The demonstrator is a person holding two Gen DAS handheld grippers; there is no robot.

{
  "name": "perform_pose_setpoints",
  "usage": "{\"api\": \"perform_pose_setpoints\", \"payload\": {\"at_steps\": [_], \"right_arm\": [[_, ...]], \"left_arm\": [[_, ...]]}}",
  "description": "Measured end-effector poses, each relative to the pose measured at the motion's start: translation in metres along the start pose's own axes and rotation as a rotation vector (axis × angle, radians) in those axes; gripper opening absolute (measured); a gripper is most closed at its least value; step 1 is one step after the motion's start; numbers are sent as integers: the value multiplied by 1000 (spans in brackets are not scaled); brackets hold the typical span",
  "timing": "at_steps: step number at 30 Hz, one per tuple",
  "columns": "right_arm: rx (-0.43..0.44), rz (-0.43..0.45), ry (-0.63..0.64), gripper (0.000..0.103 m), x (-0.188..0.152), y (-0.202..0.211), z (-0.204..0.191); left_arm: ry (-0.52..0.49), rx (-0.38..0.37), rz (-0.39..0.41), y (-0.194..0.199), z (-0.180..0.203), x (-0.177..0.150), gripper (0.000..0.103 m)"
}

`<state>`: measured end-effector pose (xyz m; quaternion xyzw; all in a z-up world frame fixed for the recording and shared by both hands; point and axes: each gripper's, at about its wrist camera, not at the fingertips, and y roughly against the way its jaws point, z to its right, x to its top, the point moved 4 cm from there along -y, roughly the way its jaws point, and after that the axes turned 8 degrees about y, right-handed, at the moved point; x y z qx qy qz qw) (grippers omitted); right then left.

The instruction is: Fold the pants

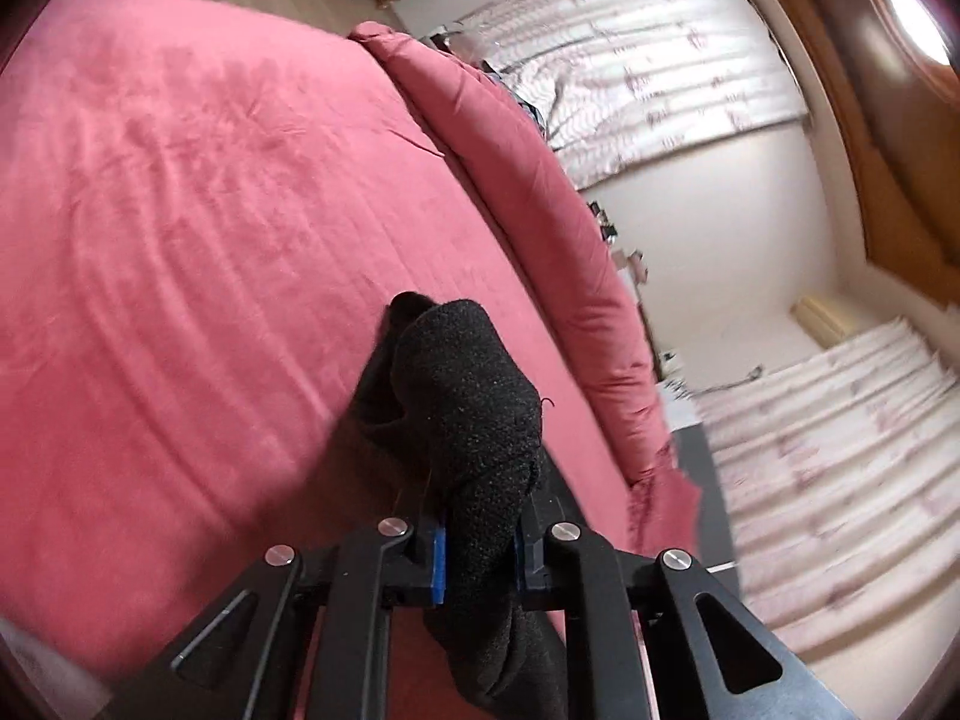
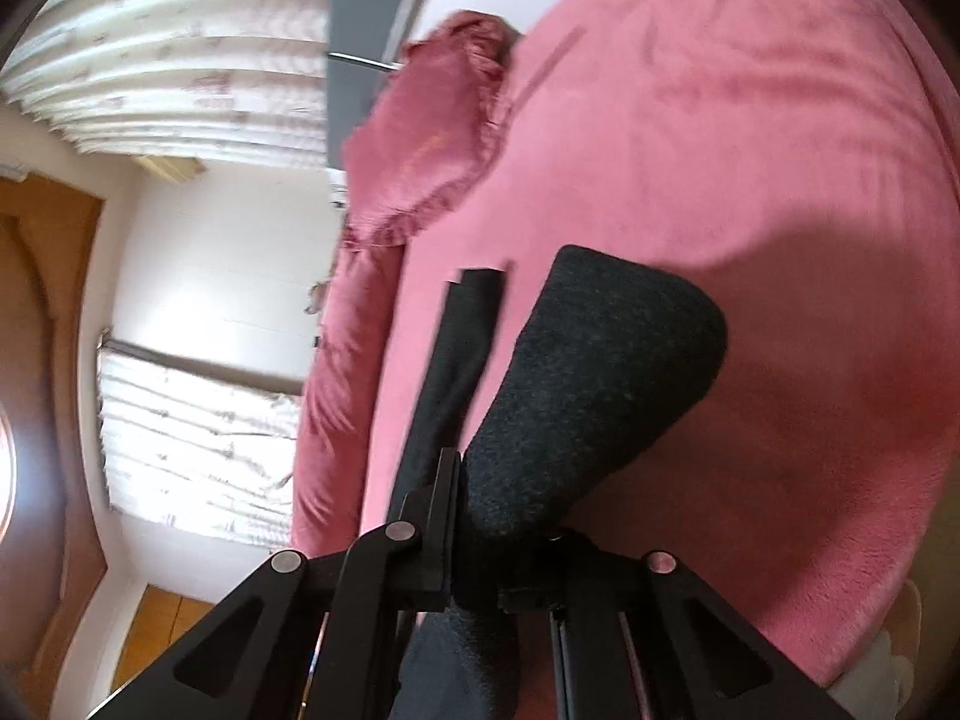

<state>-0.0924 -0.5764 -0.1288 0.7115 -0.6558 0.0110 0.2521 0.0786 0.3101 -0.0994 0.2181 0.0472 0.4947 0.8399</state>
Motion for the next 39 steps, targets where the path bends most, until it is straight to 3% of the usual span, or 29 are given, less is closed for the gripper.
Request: {"api": "perform_pose_setpoints", "payload": {"at_steps": [7,11,16,21,25,29,32,33,34,35,36,37,38,39], "right_arm": [[67,28,38,8,-1,68,-32],[94,32,67,8,-9,107,-46],[85,11,81,8,-12,104,-49],[50,-22,43,8,-1,49,-46],[20,-51,39,8,18,-8,-60],[-3,-56,75,8,52,-87,-98],[-51,-62,125,8,77,-171,-135],[-64,-67,131,12,79,-193,-143],[-71,-75,143,15,81,-218,-152],[-88,-100,178,30,80,-251,-163],[-123,-119,208,38,78,-272,-169],[-164,-118,229,53,74,-285,-172],[-210,-100,258,60,66,-295,-174],[-211,-87,277,60,59,-298,-174]], "left_arm": [[91,-55,-5,73,-25,-9,14],[84,-60,-2,111,-32,-14,14],[130,-37,-45,100,-42,-15,14],[162,-64,-61,64,-21,-15,14],[179,-75,-61,26,6,4,15],[182,-34,-39,-24,29,32,16],[204,-10,11,-73,37,55,17],[215,-3,32,-88,35,62,20],[241,10,64,-110,31,73,35],[257,38,75,-123,26,79,45],[291,84,72,-136,18,83,63],[326,100,59,-143,12,82,70],[321,87,56,-145,11,80,71],[268,51,46,-145,14,77,74]]}}
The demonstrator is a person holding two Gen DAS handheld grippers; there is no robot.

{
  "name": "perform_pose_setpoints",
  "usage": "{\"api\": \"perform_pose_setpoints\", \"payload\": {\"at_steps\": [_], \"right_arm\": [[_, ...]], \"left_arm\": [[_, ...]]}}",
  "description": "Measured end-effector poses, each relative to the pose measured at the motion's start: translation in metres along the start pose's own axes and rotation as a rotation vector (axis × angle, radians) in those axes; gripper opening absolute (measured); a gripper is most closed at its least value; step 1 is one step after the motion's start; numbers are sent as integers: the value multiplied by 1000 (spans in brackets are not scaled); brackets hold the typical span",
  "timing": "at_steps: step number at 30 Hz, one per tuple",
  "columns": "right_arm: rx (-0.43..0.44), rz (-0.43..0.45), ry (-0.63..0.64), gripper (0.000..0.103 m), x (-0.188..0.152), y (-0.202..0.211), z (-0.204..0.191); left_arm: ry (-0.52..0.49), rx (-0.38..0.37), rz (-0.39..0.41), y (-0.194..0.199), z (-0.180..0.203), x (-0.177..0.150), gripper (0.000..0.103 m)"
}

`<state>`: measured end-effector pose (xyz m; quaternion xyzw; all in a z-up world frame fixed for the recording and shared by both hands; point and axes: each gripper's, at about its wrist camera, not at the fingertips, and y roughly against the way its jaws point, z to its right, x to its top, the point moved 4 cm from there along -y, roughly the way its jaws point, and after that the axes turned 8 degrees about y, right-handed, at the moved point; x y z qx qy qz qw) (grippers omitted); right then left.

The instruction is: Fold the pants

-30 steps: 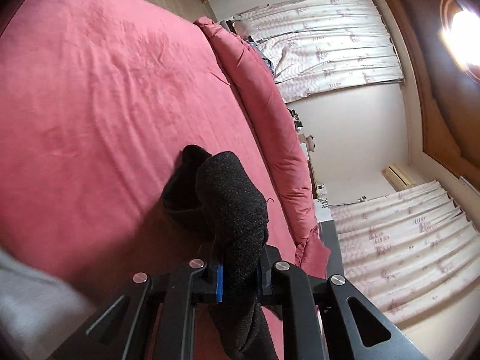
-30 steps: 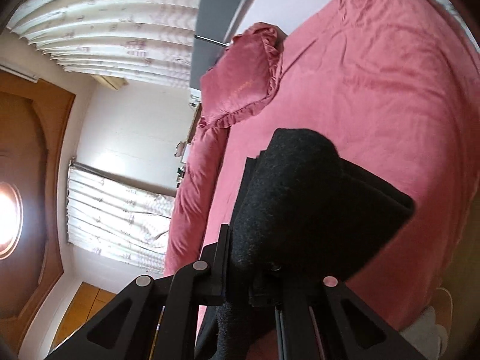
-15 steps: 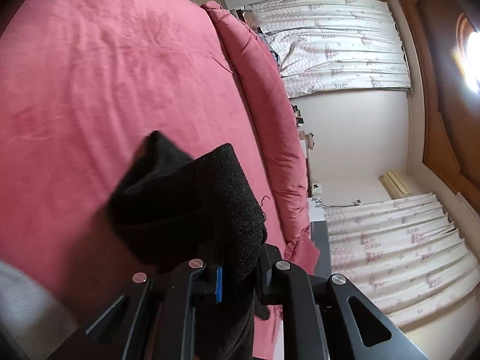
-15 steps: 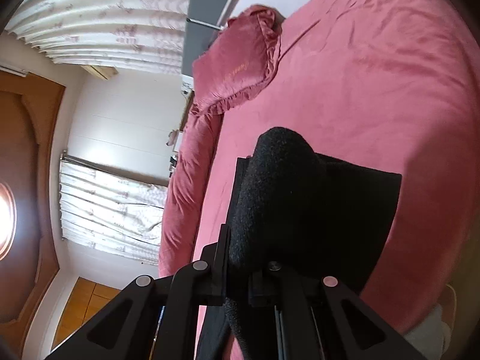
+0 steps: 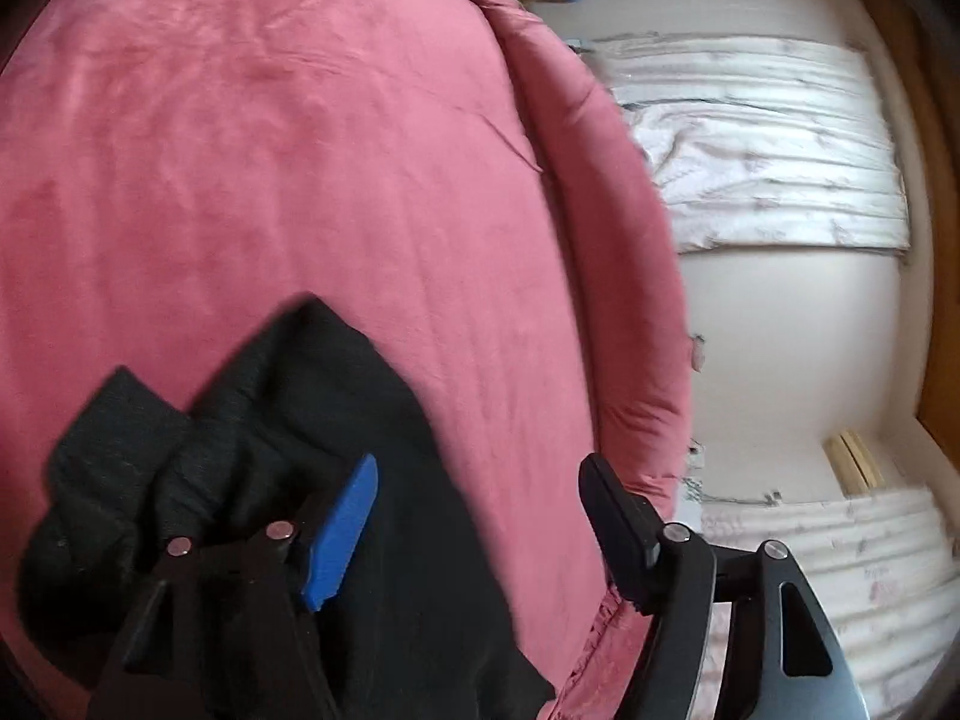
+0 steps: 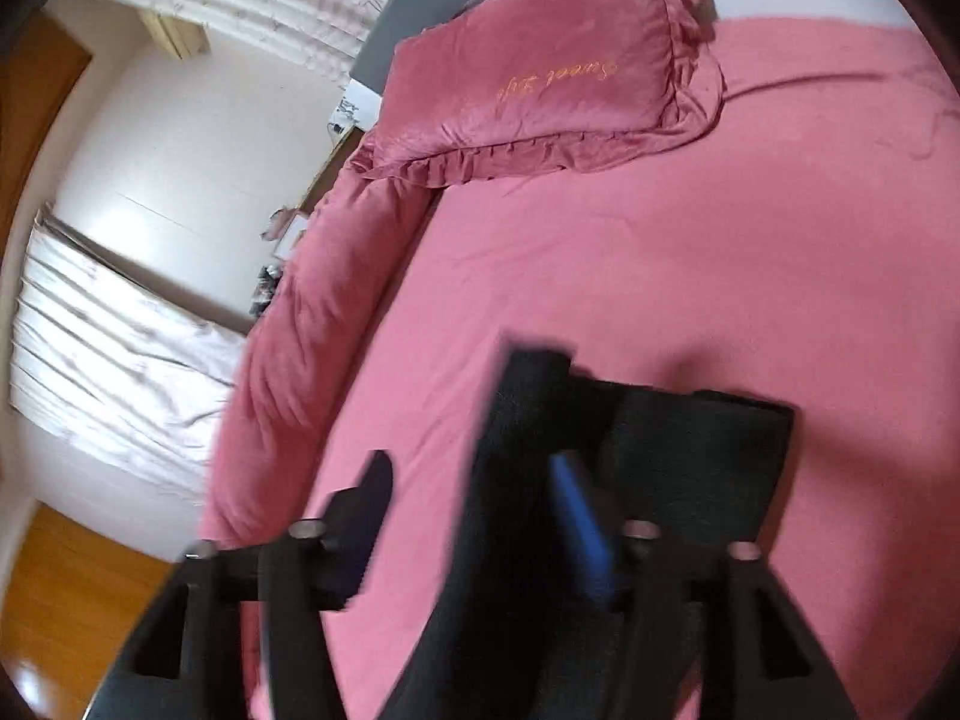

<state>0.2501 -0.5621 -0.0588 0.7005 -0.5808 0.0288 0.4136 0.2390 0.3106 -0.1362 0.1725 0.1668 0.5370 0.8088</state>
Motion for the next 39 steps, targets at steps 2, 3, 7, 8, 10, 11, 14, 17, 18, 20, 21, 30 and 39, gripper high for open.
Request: {"api": "perform_pose_setpoints", "payload": {"at_steps": [2,3,7,8,10,11,14,17,18,20,21,30,39], "right_arm": [[35,-19,39,61,-22,-5,4],[40,-52,52,61,-32,-7,10],[72,-163,86,61,-78,1,50],[79,-168,84,61,-85,6,59],[78,-174,58,61,-96,17,76],[64,-172,36,61,-98,19,86],[25,-191,-29,62,-104,18,112],[78,-147,-89,62,-102,13,119],[84,-138,-94,62,-100,10,120],[87,-120,-71,62,-94,1,118],[80,-117,-58,62,-93,-3,117],[61,-67,-3,63,-87,-35,97],[53,-76,-17,13,-88,-47,89]], "left_arm": [[-131,-25,-33,6,6,-10,77],[-206,-29,-59,10,7,-17,78],[-455,44,-27,37,-5,-41,94],[-481,38,-8,42,-10,-43,94],[-535,40,46,55,-20,-45,94],[-545,47,63,59,-24,-46,94],[-595,91,216,80,-27,-50,94],[-582,51,396,107,-35,-48,103],[-570,81,391,104,-39,-45,103],[-535,184,245,77,-55,-38,102],[-516,206,192,67,-61,-36,102],[-451,228,160,36,-89,-37,103],[-505,410,153,22,-77,-35,60]]}}
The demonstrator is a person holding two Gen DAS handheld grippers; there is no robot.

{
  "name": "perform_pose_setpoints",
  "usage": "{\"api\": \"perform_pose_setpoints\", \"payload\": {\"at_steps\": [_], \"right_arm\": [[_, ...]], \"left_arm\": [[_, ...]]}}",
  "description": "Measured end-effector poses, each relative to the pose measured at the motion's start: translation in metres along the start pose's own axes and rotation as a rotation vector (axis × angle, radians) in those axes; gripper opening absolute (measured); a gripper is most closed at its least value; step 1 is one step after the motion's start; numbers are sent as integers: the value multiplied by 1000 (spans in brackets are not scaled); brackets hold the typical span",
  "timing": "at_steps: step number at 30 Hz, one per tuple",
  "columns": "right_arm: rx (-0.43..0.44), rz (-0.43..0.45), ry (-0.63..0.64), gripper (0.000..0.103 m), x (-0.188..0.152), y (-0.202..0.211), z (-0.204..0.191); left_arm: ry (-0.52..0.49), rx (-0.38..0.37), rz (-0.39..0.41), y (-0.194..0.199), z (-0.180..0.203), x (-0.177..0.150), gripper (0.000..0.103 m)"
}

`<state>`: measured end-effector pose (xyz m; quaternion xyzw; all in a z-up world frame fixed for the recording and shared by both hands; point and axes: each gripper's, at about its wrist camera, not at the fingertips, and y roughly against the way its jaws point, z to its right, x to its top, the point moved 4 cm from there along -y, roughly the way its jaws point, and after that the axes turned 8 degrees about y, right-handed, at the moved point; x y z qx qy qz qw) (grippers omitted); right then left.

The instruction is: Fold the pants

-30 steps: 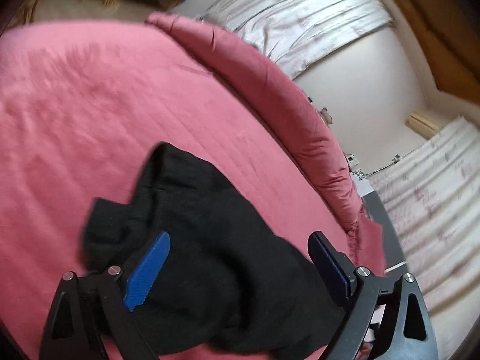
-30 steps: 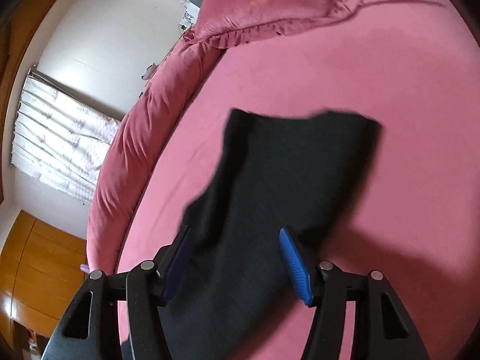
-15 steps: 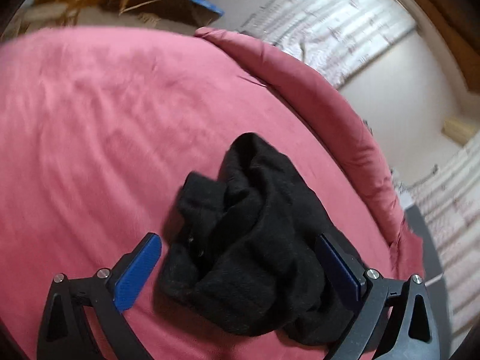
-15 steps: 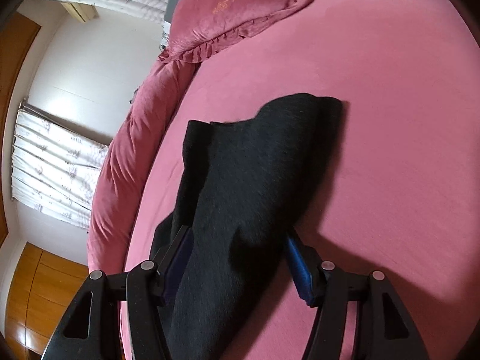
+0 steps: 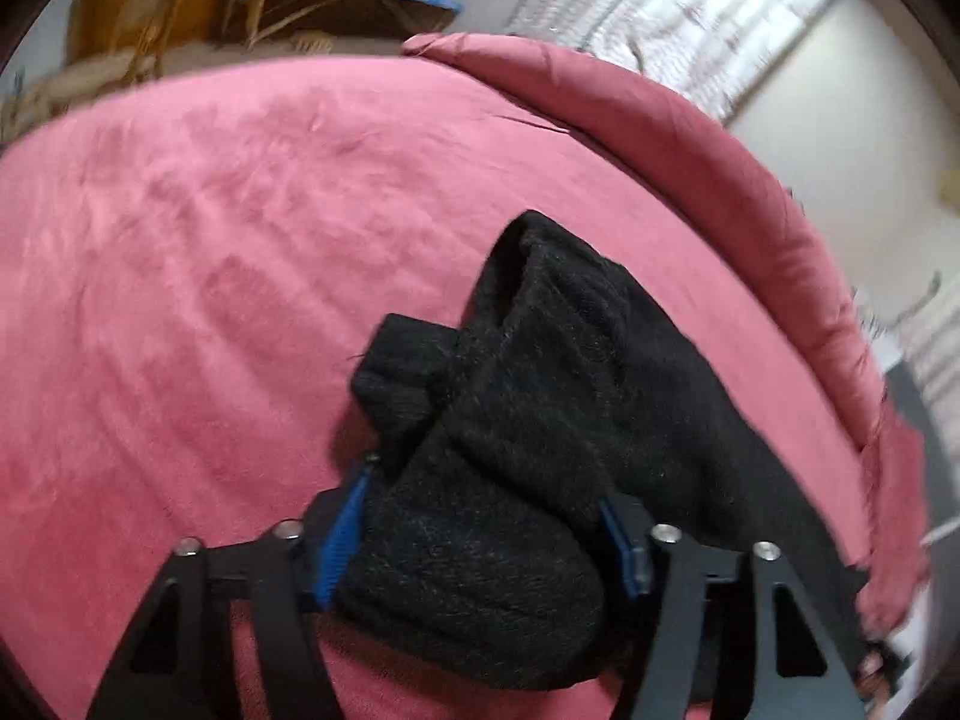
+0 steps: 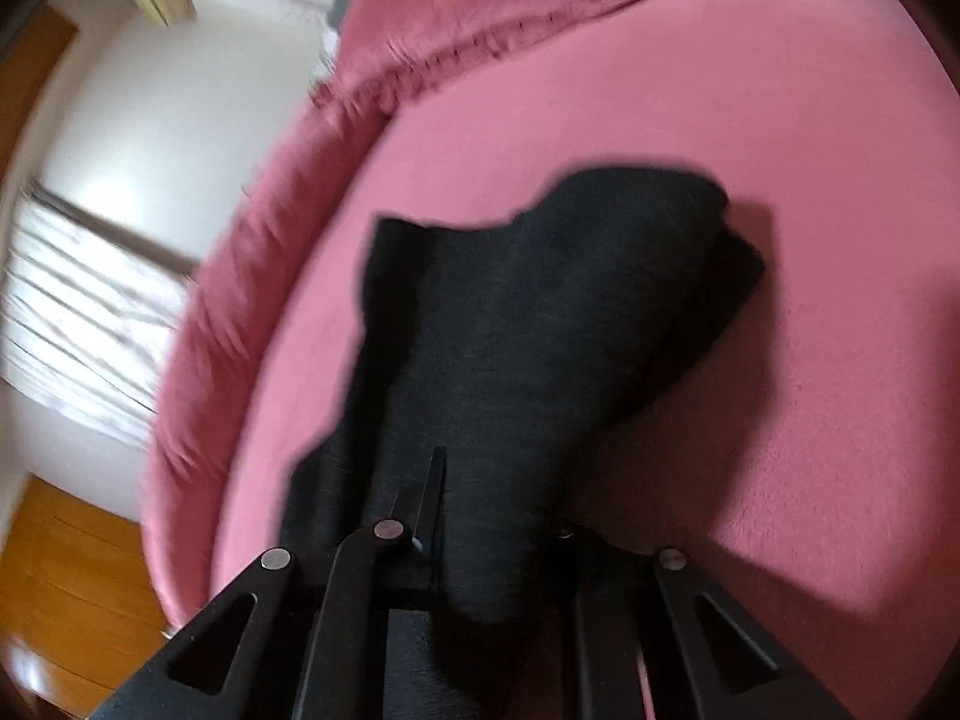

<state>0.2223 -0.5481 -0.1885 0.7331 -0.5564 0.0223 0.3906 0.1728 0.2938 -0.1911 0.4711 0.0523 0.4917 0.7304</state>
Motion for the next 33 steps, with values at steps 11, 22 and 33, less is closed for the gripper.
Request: {"api": "perform_pose_setpoints", "payload": {"at_steps": [11,22,33], "right_arm": [[106,57,22,12,-2,96,-13],[135,30,-28,12,-49,187,15],[42,-52,-92,36,-76,233,63]], "left_arm": [[93,-153,-72,57,-22,6,50],[95,-144,-161,83,-66,30,49],[188,-75,-15,127,-100,40,69]]}}
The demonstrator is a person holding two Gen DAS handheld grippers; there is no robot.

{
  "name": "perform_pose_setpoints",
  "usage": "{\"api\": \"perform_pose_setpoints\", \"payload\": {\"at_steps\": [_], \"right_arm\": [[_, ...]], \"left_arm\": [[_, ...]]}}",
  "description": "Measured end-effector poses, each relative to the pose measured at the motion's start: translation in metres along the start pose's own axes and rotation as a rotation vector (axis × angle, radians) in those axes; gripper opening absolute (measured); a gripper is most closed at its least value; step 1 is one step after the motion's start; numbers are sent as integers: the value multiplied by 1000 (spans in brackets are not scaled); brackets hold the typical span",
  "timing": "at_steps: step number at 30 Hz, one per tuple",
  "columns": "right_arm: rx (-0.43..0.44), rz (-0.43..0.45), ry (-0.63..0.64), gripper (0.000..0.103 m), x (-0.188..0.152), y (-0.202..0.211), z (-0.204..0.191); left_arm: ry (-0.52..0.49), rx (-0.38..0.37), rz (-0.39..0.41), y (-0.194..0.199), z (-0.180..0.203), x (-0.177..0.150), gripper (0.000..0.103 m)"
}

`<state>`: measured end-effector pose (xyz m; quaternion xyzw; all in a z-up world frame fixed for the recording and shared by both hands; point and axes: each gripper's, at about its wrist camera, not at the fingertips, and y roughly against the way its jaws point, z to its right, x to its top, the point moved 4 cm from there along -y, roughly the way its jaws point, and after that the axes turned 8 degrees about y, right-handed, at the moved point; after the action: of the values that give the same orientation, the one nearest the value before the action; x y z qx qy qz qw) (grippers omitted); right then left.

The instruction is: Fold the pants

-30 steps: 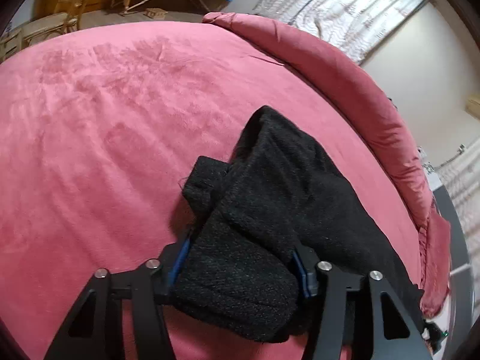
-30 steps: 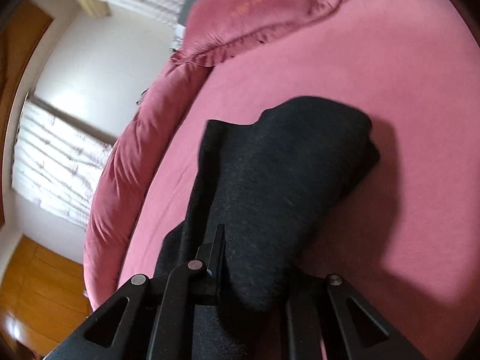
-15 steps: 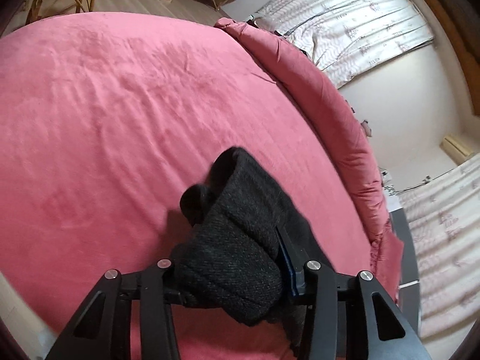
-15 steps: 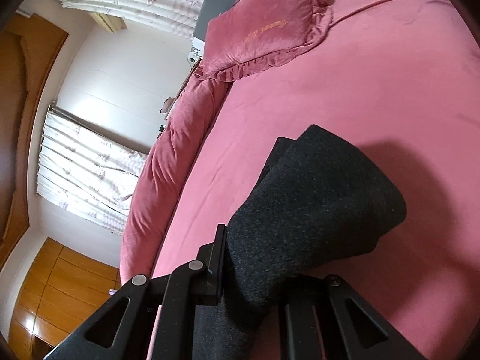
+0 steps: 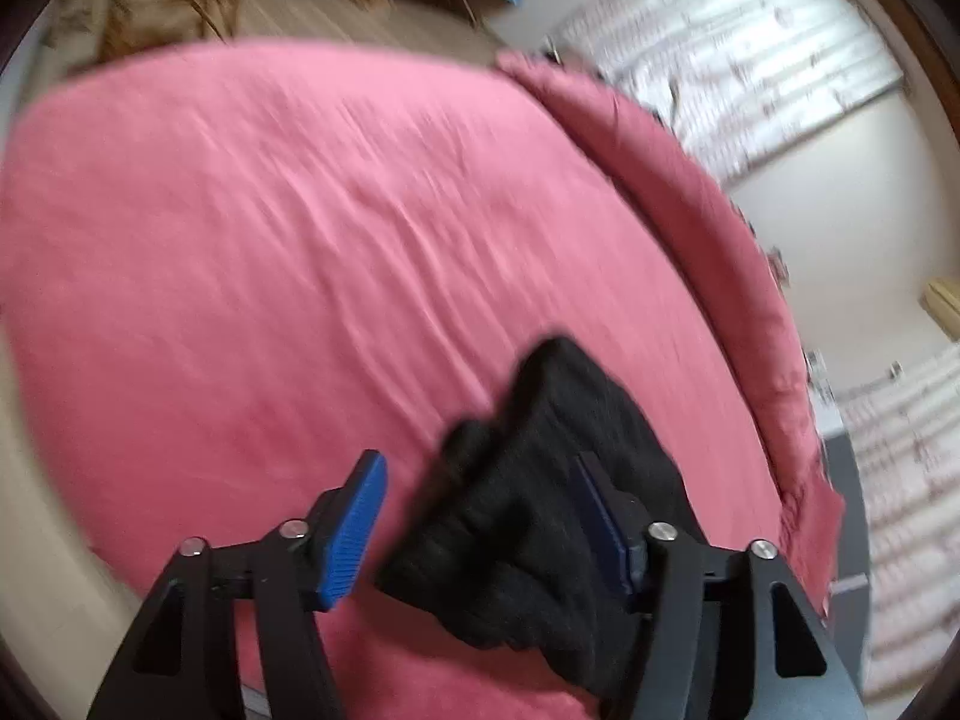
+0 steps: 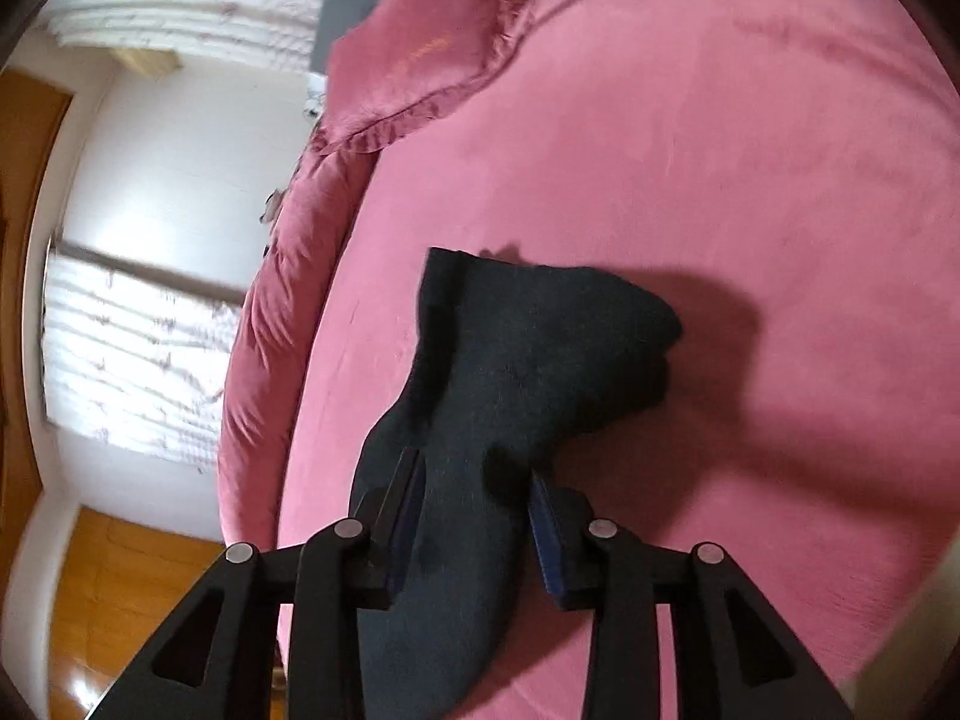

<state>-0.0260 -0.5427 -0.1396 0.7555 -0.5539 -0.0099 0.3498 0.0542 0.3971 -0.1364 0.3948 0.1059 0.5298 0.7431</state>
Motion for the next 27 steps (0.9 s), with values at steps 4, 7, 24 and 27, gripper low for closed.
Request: {"api": "perform_pose_setpoints", "payload": {"at_steps": [4,7,24,27], "right_arm": [[-34,-20,128,36,-7,15,-19],[-72,-25,199,36,-10,17,-26],[-258,-65,501,41,77,-70,-74],[-285,-82,520,41,93,-105,-73]], "left_arm": [[-15,-32,81,21,6,-5,76],[-152,-32,64,13,37,-25,77],[-656,88,-70,-147,167,-142,81],[-706,146,-31,-165,168,-135,81]]}}
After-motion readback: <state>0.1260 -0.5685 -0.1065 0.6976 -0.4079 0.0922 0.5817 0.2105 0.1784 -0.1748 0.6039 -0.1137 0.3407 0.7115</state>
